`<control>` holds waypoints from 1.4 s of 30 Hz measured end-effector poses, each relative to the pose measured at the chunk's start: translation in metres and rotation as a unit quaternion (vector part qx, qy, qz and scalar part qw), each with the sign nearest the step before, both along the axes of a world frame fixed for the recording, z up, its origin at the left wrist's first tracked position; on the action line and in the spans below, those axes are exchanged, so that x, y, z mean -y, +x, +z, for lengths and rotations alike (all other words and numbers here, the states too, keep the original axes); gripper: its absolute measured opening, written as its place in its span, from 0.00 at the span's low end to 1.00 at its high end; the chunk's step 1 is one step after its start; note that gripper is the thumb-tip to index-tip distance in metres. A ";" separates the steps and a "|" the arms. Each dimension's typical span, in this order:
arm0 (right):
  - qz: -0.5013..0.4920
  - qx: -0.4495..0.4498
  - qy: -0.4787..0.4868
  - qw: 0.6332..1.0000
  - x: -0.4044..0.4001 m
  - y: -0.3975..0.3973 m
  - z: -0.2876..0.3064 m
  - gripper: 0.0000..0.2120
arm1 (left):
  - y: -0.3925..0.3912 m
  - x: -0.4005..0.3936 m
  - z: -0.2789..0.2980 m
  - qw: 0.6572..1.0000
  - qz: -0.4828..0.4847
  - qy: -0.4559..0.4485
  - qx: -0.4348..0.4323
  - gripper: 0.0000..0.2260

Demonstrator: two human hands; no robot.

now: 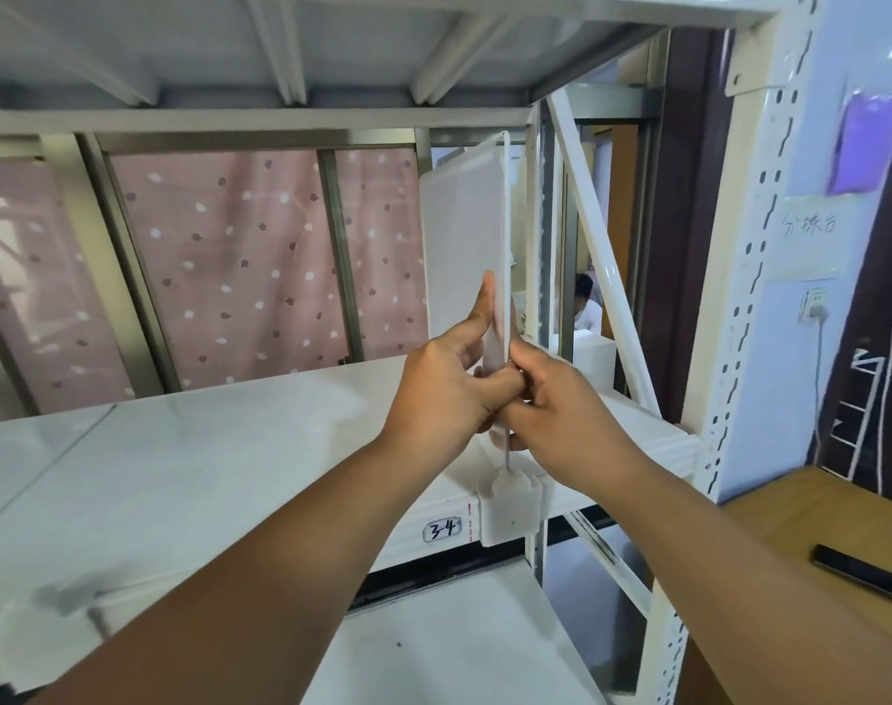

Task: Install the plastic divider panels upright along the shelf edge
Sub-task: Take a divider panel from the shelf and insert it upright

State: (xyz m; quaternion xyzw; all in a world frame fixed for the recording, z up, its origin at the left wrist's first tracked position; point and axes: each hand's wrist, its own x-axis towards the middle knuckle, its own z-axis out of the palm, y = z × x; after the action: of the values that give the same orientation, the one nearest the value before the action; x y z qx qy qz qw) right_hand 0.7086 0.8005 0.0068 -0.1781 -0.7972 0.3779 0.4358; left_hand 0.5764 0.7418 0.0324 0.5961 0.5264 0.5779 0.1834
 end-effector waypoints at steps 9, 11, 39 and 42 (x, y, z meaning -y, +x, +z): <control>-0.011 -0.018 -0.013 1.000 0.006 0.001 -0.002 0.25 | -0.003 -0.005 -0.006 1.000 -0.001 0.001 -0.023 0.40; -0.019 -0.017 -0.023 0.999 0.007 0.001 -0.001 0.24 | -0.004 -0.008 -0.006 1.000 0.000 0.001 -0.022 0.40; -0.465 0.167 0.348 0.797 0.122 -0.084 0.046 0.22 | -0.148 0.060 0.033 0.942 0.076 -0.153 -0.288 0.41; -0.399 0.241 0.323 0.824 0.122 -0.116 0.057 0.26 | -0.188 0.083 0.044 0.920 0.104 -0.186 -0.330 0.42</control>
State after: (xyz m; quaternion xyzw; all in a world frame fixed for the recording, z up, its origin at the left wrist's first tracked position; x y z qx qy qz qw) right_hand 0.5926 0.6785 0.0635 -0.4147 -0.8130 -0.1633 0.3746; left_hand 0.3882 0.6586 0.0764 0.6500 0.7140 0.2562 0.0453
